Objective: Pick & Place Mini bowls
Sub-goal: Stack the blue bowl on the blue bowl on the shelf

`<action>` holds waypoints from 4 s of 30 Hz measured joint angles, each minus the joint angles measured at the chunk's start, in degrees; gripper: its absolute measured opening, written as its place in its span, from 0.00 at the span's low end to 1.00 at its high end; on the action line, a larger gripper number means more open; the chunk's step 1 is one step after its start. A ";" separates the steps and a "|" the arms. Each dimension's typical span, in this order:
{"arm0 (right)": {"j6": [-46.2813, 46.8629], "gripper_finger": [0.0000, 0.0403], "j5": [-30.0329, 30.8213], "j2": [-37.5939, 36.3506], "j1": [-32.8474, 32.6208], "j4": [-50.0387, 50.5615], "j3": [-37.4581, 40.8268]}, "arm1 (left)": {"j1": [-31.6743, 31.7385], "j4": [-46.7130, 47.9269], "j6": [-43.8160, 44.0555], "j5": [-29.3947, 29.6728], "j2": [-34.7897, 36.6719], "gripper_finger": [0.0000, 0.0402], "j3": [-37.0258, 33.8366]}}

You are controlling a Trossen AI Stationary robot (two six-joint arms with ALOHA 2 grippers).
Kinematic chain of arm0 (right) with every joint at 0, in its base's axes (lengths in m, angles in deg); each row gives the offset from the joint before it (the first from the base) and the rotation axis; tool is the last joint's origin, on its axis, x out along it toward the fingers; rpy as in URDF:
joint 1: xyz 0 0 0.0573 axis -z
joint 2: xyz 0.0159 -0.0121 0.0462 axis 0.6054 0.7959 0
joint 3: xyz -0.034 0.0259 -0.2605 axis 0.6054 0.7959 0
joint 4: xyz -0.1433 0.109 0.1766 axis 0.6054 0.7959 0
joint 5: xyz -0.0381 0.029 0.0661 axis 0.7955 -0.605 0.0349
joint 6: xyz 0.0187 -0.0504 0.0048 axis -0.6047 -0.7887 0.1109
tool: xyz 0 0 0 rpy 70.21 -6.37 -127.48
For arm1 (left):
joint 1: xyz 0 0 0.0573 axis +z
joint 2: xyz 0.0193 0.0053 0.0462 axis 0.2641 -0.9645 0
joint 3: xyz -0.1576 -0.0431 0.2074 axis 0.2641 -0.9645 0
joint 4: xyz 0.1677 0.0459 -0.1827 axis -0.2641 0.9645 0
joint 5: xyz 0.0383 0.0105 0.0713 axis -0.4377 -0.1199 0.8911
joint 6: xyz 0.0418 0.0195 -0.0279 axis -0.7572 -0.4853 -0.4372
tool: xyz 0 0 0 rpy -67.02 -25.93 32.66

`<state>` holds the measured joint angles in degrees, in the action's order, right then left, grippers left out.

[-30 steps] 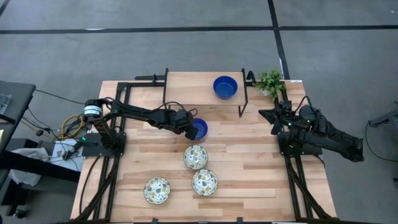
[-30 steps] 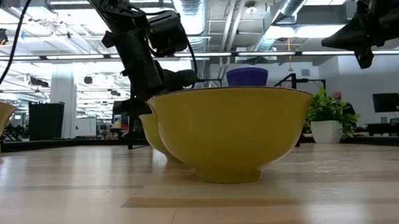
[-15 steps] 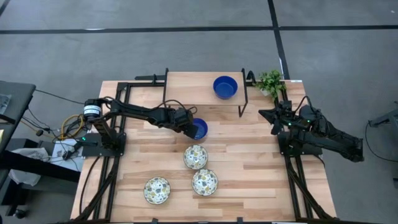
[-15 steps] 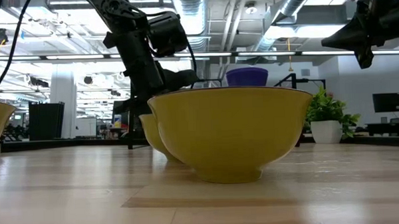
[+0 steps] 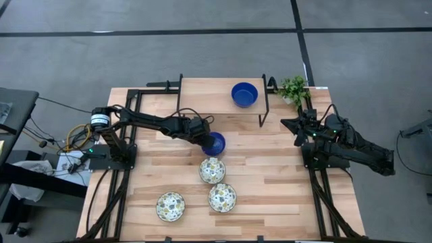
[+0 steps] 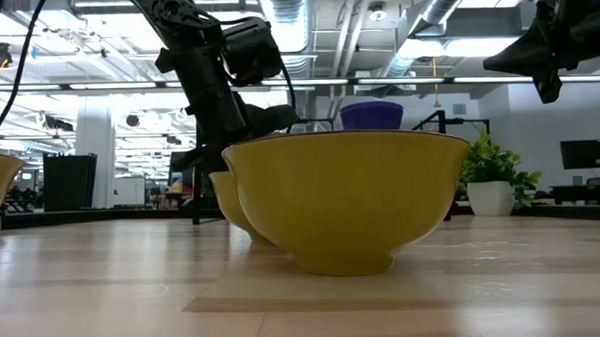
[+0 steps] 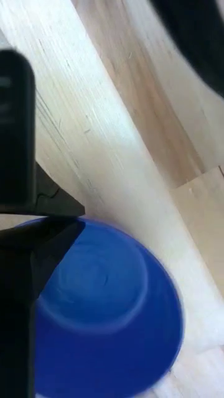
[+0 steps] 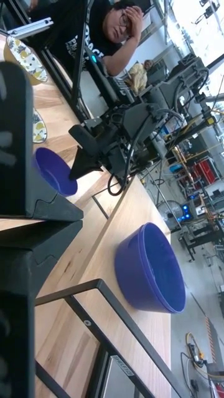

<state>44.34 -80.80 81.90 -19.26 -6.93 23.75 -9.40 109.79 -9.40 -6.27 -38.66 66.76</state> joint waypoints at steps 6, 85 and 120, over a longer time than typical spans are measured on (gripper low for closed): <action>0.00 0.00 0.00 0.00 0.00 -0.01 0.00 | 0.00 -0.01 -0.21 -0.06 0.08 0.02 0.02; -9.85 0.00 17.59 48.38 -8.10 2.73 -38.98 | 0.22 -29.91 -40.31 22.88 11.97 0.01 8.39; -18.29 0.33 35.06 75.85 -16.67 13.25 -66.04 | 1.86 -33.85 -51.56 26.95 11.99 0.01 8.48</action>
<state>26.05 -45.74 157.75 -35.93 6.32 -42.29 -7.54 75.94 -60.96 20.68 -26.67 75.24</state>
